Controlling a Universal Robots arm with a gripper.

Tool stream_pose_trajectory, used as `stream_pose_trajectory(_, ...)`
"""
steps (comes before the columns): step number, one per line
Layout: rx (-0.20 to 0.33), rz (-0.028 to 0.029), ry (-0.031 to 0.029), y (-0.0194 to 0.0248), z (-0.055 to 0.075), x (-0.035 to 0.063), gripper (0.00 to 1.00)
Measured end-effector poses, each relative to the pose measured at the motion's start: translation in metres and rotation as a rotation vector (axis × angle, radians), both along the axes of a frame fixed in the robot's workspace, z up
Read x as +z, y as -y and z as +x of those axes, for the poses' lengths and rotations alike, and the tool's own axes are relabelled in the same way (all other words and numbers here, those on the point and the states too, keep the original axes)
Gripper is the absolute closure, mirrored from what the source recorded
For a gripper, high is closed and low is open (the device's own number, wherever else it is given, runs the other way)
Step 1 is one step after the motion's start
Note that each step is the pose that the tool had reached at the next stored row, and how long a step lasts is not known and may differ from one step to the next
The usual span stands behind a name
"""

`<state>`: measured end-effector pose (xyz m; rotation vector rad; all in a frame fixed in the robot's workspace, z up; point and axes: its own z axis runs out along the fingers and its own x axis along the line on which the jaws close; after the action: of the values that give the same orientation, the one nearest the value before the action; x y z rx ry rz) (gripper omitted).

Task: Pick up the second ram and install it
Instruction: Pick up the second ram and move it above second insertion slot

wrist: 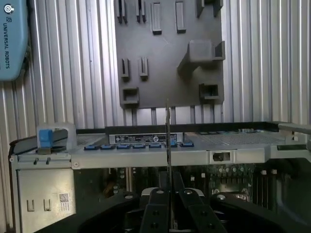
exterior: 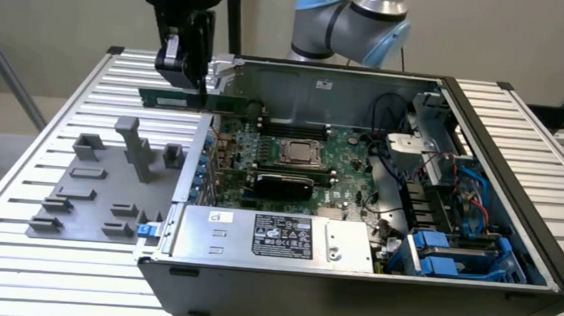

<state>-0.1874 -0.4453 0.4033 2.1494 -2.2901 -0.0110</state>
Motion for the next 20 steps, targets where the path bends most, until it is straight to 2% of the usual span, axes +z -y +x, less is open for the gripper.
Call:
stream_pose_trajectory(14, 0.0, 0.0005, -0.0002, -0.0138, 0.061, -0.0015, 1.0)
stream_pose_trajectory(16, 0.0, 0.0005, -0.0004, -0.0171, 0.07, -0.0038, 1.0)
stream_pose_trajectory(20, 0.0, 0.0004, -0.0004, -0.0263, 0.087, -0.0107, 1.0)
